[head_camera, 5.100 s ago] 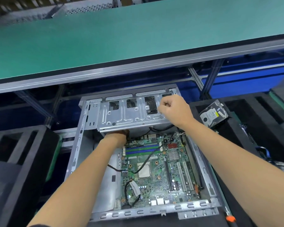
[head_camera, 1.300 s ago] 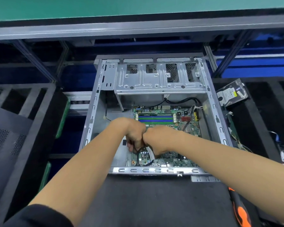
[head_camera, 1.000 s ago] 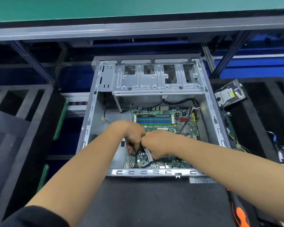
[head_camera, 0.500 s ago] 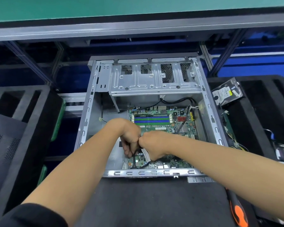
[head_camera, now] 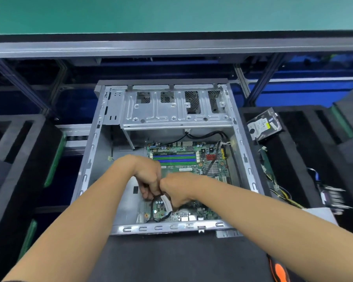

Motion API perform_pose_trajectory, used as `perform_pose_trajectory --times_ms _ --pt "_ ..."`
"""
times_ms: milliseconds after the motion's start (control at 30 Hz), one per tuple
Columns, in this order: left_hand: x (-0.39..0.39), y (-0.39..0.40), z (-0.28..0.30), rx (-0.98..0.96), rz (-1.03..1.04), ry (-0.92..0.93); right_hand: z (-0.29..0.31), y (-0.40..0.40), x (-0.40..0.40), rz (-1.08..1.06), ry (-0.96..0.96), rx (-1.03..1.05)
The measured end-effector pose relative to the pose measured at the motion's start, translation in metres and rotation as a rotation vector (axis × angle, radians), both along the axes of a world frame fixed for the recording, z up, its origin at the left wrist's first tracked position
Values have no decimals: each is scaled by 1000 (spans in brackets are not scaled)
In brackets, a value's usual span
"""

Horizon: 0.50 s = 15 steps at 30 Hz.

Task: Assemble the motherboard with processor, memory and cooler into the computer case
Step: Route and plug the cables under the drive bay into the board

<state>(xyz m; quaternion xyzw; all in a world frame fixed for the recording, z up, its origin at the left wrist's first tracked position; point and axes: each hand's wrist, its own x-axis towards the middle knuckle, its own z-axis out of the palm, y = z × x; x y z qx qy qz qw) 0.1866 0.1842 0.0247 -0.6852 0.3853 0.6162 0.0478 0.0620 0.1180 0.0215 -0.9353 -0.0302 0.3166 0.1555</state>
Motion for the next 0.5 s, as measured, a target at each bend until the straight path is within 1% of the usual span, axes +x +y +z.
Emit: perform_pose_trajectory --times_ms 67,100,167,233,300,367,433,500 --pt "6 2 8 -126 129 -30 8 -10 3 -66 15 51" --pt "11 3 11 -188 189 -77 13 -17 5 -114 -8 73" --pt "20 4 13 -278 266 -219 22 -36 7 -272 -121 87" --pt "26 7 13 -302 291 -357 26 -51 9 -423 -245 10" --pt "29 10 8 -277 297 -419 26 -58 9 -491 -295 -88" --pt "29 12 5 -207 300 -383 24 -58 8 -478 -251 -131" --pt "29 15 4 -102 260 -331 19 -55 7 -443 -193 -131" --pt "29 16 2 -32 240 -314 18 -56 7 -451 -197 -139"
